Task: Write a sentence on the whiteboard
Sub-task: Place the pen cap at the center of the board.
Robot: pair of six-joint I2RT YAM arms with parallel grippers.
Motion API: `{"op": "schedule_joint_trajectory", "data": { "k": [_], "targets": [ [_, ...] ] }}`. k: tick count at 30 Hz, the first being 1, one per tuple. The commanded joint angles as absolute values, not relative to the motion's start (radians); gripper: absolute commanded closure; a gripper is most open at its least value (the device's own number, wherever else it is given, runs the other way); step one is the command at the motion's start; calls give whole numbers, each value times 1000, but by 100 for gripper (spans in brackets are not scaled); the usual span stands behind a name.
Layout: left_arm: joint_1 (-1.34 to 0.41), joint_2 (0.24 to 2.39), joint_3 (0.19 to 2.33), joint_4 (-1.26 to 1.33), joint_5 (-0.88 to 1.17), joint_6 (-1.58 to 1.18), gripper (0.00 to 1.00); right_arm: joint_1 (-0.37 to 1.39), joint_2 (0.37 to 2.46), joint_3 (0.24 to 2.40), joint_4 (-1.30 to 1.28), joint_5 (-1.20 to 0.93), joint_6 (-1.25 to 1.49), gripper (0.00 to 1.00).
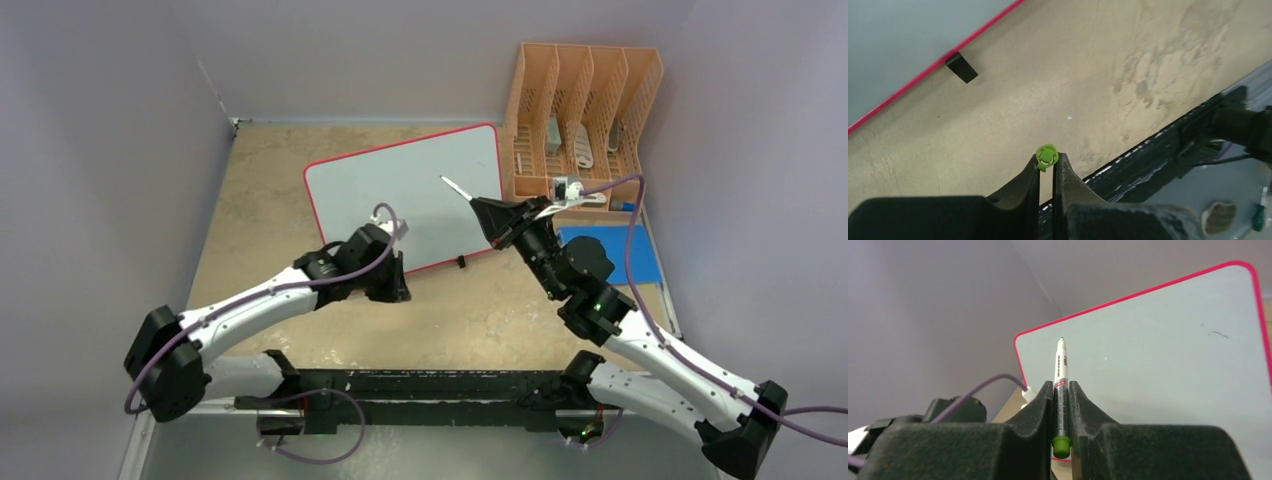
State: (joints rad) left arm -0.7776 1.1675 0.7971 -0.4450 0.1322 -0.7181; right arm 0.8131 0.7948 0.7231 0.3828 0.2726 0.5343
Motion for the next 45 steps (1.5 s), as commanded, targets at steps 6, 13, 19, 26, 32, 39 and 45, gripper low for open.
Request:
{"op": "schedule_joint_trajectory", "data": {
  "k": [6,13,19,26,32,39,45],
  "targets": [
    [-878,1335,919,-578,-63,-652,100,816,729,760,335,422,499,100],
    [-897,1464,955,-653,-47,-620,100,816,725,762,328,427,508,100],
    [-896,1530,960,-653,-5,-606,100,816,739,768,337,426,511,100],
    [-900,1605,973,-645,63,-579,100,816,753,775,328,400,509,100],
    [-903,1645,990,-658,58,-575,97,816,759,778,324,398,502,100],
    [-911,1666,1003,-662,56,-575,90,816,762,779,325,391,499,100],
    [-914,1667,1008,-666,58,-580,85,816,753,771,325,383,508,100]
  ]
}}
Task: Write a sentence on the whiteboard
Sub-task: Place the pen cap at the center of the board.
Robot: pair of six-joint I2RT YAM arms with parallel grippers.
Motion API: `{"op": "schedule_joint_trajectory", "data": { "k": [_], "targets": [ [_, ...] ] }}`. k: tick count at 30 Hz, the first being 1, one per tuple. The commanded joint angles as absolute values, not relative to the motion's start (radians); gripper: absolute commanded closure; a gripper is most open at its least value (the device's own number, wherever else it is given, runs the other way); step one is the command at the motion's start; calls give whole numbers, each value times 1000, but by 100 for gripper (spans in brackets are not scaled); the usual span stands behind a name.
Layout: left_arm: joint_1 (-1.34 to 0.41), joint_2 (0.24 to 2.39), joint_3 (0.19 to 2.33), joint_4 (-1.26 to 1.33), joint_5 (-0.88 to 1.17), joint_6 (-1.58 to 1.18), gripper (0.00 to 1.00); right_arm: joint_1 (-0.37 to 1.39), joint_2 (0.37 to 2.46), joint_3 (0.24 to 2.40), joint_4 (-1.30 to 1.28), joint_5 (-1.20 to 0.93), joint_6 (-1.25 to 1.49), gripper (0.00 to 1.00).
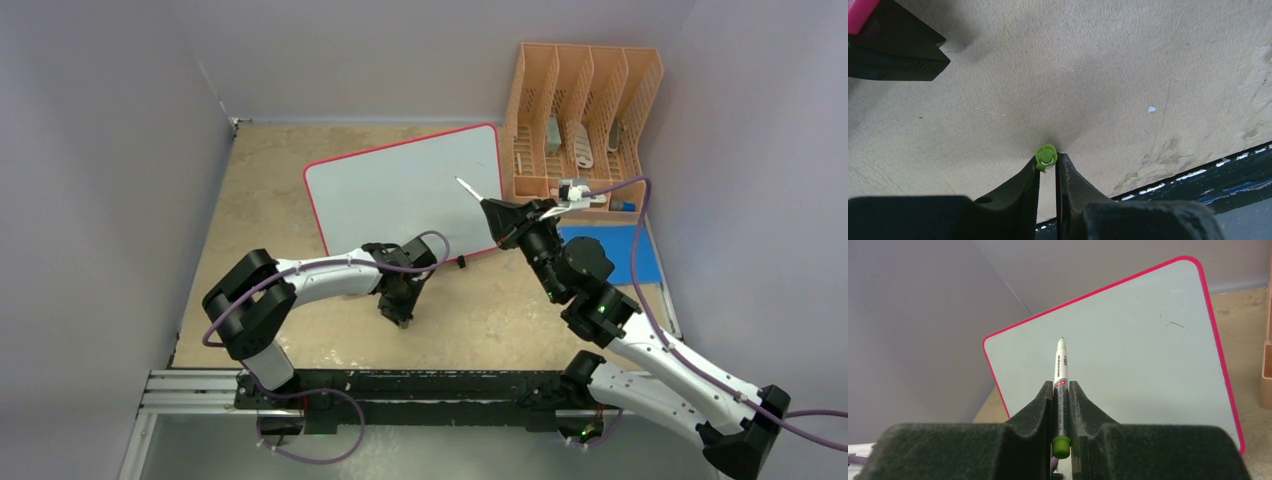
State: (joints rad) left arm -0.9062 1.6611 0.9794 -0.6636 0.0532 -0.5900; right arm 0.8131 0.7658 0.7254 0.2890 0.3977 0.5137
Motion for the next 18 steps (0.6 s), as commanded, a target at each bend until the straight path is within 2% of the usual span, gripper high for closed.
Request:
{"op": "schedule_joint_trajectory", "data": {
  "k": [1,18],
  "targets": [
    [-917,1664,1008,-667,56,-582,84,816,750,770,324,382,509,100],
    [-917,1628,1034,-691,40,-594,66,816,738,767,318,374,517,100]
  ]
}}
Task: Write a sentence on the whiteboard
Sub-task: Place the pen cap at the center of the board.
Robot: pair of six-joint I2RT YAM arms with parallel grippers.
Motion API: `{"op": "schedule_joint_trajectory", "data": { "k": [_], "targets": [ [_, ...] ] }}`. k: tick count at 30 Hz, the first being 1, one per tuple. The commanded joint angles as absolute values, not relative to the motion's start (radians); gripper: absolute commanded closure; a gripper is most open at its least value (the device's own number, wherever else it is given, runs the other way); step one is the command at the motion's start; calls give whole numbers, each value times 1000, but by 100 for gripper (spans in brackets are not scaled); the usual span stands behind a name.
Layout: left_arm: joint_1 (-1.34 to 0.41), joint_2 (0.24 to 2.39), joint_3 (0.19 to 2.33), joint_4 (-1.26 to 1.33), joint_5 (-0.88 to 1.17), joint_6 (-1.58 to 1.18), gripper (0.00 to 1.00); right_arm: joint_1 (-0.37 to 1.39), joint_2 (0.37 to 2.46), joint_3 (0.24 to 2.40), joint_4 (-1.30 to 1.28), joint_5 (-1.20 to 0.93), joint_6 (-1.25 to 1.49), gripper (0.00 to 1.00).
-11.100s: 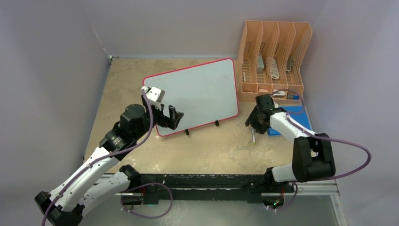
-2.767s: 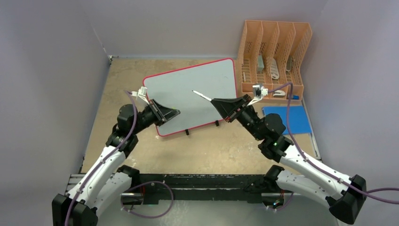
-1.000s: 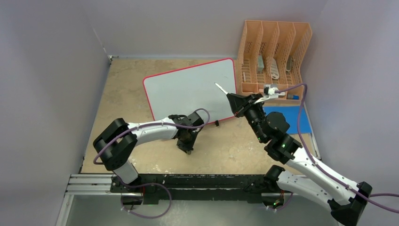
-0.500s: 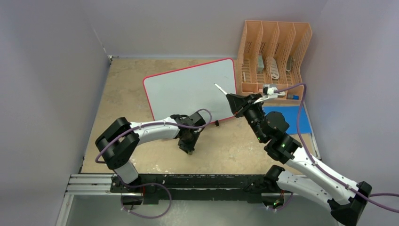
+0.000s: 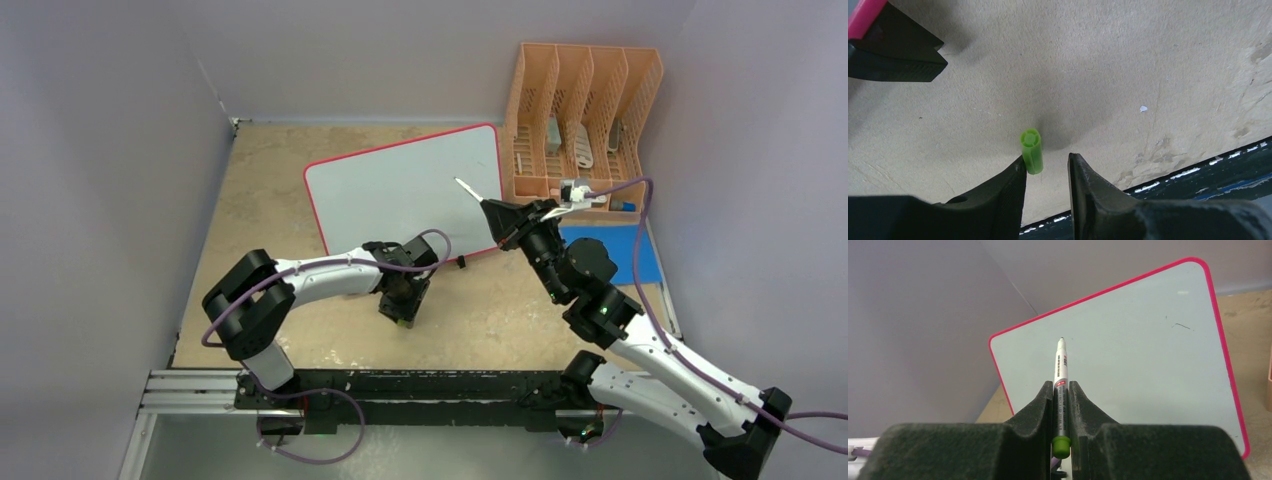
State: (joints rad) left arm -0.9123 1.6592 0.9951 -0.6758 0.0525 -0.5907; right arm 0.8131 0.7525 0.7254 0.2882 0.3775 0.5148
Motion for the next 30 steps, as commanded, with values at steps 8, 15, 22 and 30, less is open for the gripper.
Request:
{"op": "schedule_joint_trajectory", "data": {
  "k": [8,15,22,30],
  "targets": [
    [-924,1646,1047,-712,2,-595,60,816,746,774,315,371,511,100],
    [-949,1675,1055,-743,-56,-610,54,816,753,775,322,369,515,100],
    [-963,1663,1070,-790,-121,-630,48,816,744,770,314,370,511,100],
    [-982,1677,1063,-837,-174,-667,43,816,746,769,318,370,513,100]
  ]
}}
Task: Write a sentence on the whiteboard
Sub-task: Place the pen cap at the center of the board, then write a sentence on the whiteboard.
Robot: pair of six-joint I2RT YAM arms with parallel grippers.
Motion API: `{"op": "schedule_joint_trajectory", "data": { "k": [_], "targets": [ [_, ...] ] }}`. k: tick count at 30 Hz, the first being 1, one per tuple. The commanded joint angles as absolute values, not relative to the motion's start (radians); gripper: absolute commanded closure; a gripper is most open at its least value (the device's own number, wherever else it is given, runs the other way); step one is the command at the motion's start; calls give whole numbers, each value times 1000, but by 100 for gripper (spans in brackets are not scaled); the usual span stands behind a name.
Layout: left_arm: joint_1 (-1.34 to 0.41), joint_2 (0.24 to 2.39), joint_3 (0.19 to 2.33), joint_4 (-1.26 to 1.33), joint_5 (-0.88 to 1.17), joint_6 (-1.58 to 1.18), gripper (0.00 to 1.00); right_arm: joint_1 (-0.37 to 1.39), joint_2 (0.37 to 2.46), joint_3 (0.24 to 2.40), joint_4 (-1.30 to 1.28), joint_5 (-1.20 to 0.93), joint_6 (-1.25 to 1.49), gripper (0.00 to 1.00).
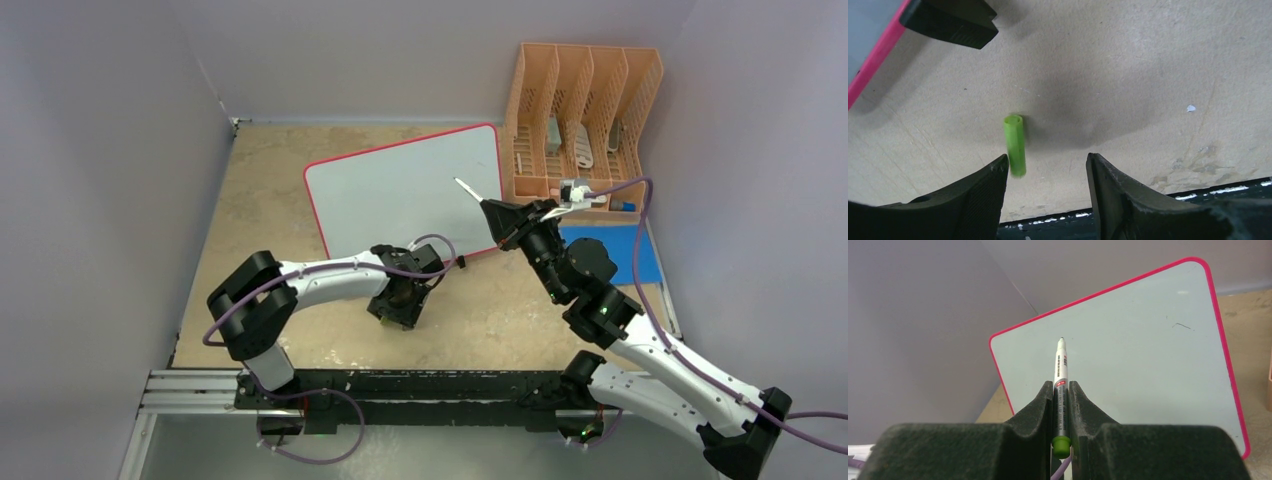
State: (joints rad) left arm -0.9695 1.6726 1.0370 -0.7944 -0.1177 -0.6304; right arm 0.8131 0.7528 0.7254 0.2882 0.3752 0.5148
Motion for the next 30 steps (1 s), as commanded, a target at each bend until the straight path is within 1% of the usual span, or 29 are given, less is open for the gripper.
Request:
{"op": "schedule_joint_trajectory", "data": {
  "k": [1,8,20,23,28,30],
  "targets": [
    [-982,1679,1061,-842,-176,-667,42,816,746,768,318,370,514,100],
    [-1012,1716,1048,-855,-179,-686,41,816,746,769,321,370,514,100],
    [-1007,1505,1135,-856,-214,-660,41,816,753,782,312,380,481,100],
    [-972,1441,1165,-851,-209,-630,41,816,758,800,309,396,458,100],
    [-833,1324,1183,-784,-88,-545,42,816,775,826,299,420,412,100],
    [-796,1292,1195,-774,-83,-519,42,816,775,830,298,427,401,100]
  ]
}}
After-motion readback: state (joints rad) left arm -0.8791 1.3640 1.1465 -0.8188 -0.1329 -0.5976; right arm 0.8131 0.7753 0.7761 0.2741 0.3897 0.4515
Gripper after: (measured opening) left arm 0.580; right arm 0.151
